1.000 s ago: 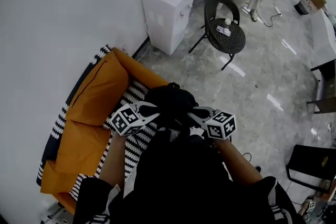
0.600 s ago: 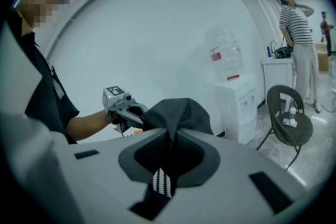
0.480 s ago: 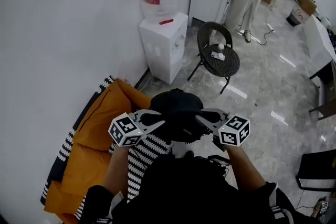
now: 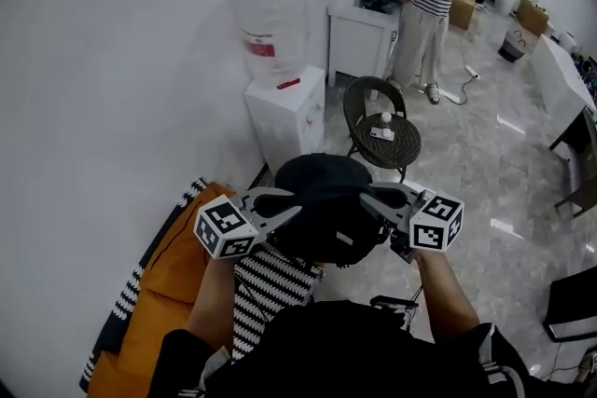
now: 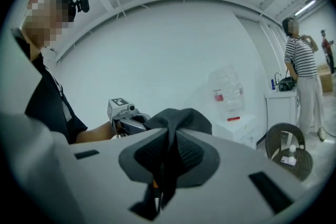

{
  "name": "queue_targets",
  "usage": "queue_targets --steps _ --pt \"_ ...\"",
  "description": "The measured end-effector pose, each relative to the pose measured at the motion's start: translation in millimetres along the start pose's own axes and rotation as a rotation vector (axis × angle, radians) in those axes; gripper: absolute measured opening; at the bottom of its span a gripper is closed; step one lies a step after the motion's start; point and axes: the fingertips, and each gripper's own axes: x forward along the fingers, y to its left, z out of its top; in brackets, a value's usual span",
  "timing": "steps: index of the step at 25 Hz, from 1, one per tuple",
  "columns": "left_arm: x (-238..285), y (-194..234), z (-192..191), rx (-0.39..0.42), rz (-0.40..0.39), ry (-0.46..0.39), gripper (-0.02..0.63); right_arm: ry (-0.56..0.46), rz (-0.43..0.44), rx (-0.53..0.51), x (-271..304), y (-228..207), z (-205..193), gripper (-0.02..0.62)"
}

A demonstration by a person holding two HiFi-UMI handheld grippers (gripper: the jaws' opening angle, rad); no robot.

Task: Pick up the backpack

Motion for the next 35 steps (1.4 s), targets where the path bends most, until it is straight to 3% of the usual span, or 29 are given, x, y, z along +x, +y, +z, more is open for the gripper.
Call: queue_targets --steps 13,27,35 --pt "-4.5 5.8 95.5 0.079 -0.014 -0.18 0.057 -0.148 0.023 -0.202 -26.4 7.8 85.8 0.046" --pt "-30.5 5.6 180.6 0.199 -0.01 -0.337 0.055 -0.191 0.036 -0.416 -36.2 30.0 161.7 0.046" --pt "-55.9 -4.8 221.2 0.273 0.021 -0.402 0.055 -0.248 0.095 -0.481 -39.1 52.1 199.9 0.046"
